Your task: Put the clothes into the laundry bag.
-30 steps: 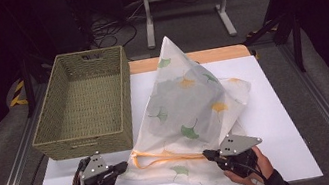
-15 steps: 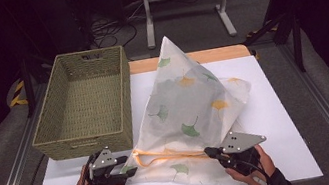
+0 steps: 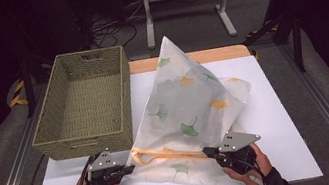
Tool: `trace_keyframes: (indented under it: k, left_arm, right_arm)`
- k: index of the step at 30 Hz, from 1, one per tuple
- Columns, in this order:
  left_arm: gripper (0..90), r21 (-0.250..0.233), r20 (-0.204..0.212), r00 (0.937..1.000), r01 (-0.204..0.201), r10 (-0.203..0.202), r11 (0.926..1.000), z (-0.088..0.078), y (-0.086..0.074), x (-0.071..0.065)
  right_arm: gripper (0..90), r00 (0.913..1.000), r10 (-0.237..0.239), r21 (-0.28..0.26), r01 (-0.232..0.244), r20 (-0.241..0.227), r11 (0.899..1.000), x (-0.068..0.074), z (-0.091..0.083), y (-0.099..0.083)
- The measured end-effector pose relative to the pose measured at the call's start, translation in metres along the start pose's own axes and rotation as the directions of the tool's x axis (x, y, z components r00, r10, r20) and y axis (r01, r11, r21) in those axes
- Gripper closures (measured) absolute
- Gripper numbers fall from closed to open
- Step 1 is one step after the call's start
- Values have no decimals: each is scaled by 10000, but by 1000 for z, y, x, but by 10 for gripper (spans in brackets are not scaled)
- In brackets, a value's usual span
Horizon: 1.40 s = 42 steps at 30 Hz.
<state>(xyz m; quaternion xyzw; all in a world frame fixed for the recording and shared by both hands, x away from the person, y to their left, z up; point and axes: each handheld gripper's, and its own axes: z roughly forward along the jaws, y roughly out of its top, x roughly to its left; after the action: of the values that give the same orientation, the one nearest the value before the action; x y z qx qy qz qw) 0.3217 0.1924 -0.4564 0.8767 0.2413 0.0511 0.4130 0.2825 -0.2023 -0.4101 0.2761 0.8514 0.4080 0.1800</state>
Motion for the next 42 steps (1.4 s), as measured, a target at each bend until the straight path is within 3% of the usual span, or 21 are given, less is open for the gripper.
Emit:
trace_keyframes:
  k: [5,9,13,18,23,25,27,31,35,38,42]
  left_arm:
    - [841,-140,-27,10000,20,-20,9999,0,0,-1]
    - [648,-255,-200,9997,115,-120,9996,2,2,2]
    - [545,-586,-72,9996,263,-267,9979,3,7,5]
    - [557,-567,51,10000,-3,6,9984,8,14,8]
    - [728,-613,211,9996,-151,164,9980,7,18,9]
    - [691,-575,209,9997,-142,154,9982,6,19,7]
    - [564,-573,127,9998,-176,183,9982,3,19,6]
    - [450,-592,5,9999,-163,164,9981,-3,19,4]
    - [432,-772,14,10000,78,-77,9970,-9,20,10]
    - [456,-599,-3,9999,158,-158,9981,-5,22,11]
    - [590,-83,203,9995,-221,223,9997,5,23,10]
  right_arm:
    - [890,10000,-18,104,18,-28,9999,0,2,0]
    - [891,10000,-5,138,6,-48,9999,0,3,-1]
    - [892,10000,19,152,-18,-59,9999,0,3,-1]
    - [892,10000,37,183,-36,-61,9998,-1,3,-2]
    - [892,10000,89,218,-88,-46,9997,-2,3,-3]
    - [892,9999,111,264,-111,-17,9996,-3,4,-3]
    - [892,10000,95,251,-95,-20,9996,-3,4,-4]
    - [892,9999,114,252,-113,-23,9996,-3,3,-4]
    - [891,10000,82,223,-81,-26,9997,-3,3,-4]
    - [890,10000,90,215,-90,-26,9997,-3,3,-4]
    - [888,9999,120,216,-119,-43,9997,-3,4,-3]
